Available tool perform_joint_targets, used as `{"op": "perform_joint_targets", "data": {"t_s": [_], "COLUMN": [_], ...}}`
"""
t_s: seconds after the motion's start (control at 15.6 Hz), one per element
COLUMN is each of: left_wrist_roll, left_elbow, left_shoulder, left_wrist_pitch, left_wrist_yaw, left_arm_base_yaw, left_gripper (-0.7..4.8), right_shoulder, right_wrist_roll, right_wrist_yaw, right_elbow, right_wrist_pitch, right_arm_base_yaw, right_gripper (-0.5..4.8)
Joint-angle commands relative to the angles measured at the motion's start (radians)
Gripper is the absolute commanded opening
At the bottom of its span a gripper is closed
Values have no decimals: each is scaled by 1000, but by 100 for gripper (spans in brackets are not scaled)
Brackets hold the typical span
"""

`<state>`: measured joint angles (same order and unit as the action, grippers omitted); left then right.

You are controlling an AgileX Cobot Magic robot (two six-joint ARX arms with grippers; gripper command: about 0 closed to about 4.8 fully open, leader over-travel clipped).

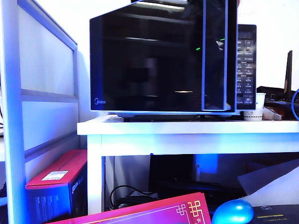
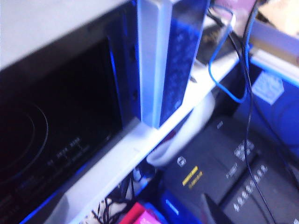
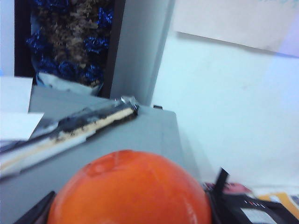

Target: Open the microwave door, place the orange inside the microwave, then close the microwave door.

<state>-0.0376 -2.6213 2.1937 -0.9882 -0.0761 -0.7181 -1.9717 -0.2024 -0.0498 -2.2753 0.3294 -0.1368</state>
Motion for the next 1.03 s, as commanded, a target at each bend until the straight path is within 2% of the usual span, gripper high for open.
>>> {"op": "perform_joint_targets", "data": {"t_s": [0.06, 0.45, 0.71, 0.77, 1.03], "left_wrist_roll": [8, 8, -8, -16, -52], "left_elbow": [27, 26, 23, 19, 19], "left_shoulder": [29, -71, -109, -124, -190], "left_wrist_pitch": [-251, -266, -190, -177, -113], "left_wrist_yaw": [-14, 6, 36, 44, 190], "left_arm_base_yaw": [-2, -1, 0, -1, 3], "left_gripper": [372, 372, 372, 372, 365], "right_shoulder": [70, 196, 207, 210, 210], "right_wrist_roll": [-15, -41, -41, -41, -41], "right_wrist_yaw": [4, 156, 166, 200, 274], "right_elbow": [-5, -5, -5, -5, -5], "right_wrist_pitch": [90, 292, 300, 319, 382], "right_arm_base_yaw": [0, 0, -2, -3, -25], "right_gripper": [295, 295, 295, 295, 295]}}
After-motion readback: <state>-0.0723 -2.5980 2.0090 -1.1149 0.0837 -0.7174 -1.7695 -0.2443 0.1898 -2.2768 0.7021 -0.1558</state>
